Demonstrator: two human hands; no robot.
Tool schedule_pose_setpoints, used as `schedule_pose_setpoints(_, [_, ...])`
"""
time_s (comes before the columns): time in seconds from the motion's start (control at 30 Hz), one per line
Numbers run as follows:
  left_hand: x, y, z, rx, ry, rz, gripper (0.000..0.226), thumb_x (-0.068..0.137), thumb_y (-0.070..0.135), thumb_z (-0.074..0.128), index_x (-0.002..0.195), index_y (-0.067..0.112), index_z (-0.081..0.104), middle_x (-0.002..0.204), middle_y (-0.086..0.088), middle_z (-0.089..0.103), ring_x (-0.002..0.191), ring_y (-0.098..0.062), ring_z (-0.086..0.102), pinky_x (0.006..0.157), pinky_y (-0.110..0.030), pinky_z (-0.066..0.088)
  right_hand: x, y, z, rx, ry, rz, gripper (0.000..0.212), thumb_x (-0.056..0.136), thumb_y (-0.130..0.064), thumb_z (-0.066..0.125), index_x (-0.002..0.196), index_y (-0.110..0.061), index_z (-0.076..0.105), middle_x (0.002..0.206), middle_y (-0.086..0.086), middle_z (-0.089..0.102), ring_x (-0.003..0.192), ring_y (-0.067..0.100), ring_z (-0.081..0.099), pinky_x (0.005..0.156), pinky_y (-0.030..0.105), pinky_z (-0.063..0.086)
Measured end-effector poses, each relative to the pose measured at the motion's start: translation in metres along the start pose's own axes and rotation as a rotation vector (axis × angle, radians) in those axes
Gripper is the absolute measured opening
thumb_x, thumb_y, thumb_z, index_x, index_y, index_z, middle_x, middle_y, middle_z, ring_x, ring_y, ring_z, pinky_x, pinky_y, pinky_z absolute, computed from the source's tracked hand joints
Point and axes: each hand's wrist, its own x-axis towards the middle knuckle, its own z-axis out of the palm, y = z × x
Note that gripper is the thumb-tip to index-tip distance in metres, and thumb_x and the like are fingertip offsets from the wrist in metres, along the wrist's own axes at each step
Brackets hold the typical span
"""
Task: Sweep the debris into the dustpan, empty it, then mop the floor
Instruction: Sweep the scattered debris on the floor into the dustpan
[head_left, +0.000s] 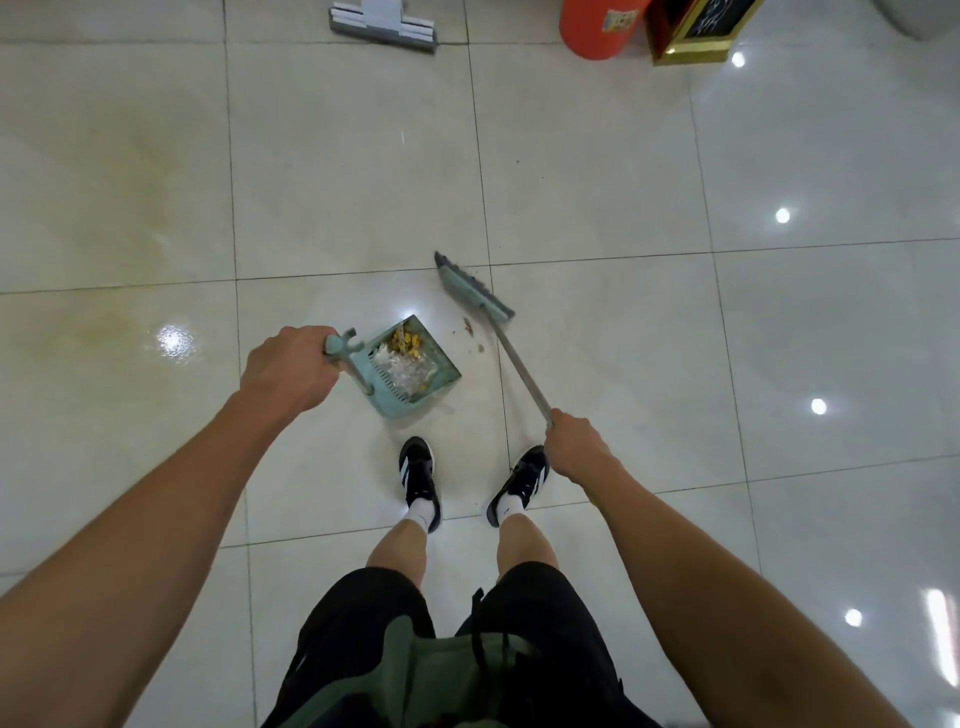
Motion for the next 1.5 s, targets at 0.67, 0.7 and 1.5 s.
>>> schedule_pose_setpoints(0.67, [-0.012,-0.006,-0.002,0.021,-0.044,0.064,0.009,0.096,0.029,0.056,0.089,0.029,0.063,0.082,-0.002,0.063,0.074,-0.029,0.062,0.066,-0.036,0.051,-0.052,0.006,0.031,0.603,-0.323,0.124,0.044,0.103,-0.029,0.037,0.147,-0.027,0.046,0.068,0.006,0.044,0.041,0.013,0.033,0.039,0.021,0.031])
schedule_pose_setpoints(0.7, [-0.013,-0.012,-0.003,0.018,-0.045,0.061,0.008,0.096,0.03,0.057,0.09,0.029,0.063,0.084,-0.003,0.064,0.076,-0.03,0.062,0.068,-0.037,0.052,-0.055,0.01,0.029,0.59,-0.301,0.11,0.044,0.103,-0.029,0.037,0.147,-0.028,0.046,0.069,0.007,0.044,0.042,0.013,0.034,0.039,0.022,0.031])
schedule_pose_setpoints(1.5, [-0.031,-0.05,0.018,-0.01,-0.03,-0.017,0.009,0.092,0.025,0.055,0.088,0.029,0.061,0.082,-0.003,0.063,0.074,-0.031,0.061,0.067,-0.036,0.051,-0.048,-0.042,0.051,0.269,-0.298,-0.036,0.04,0.103,-0.015,0.034,0.14,-0.005,0.049,0.083,0.005,0.053,0.061,0.019,0.05,0.054,0.033,0.052])
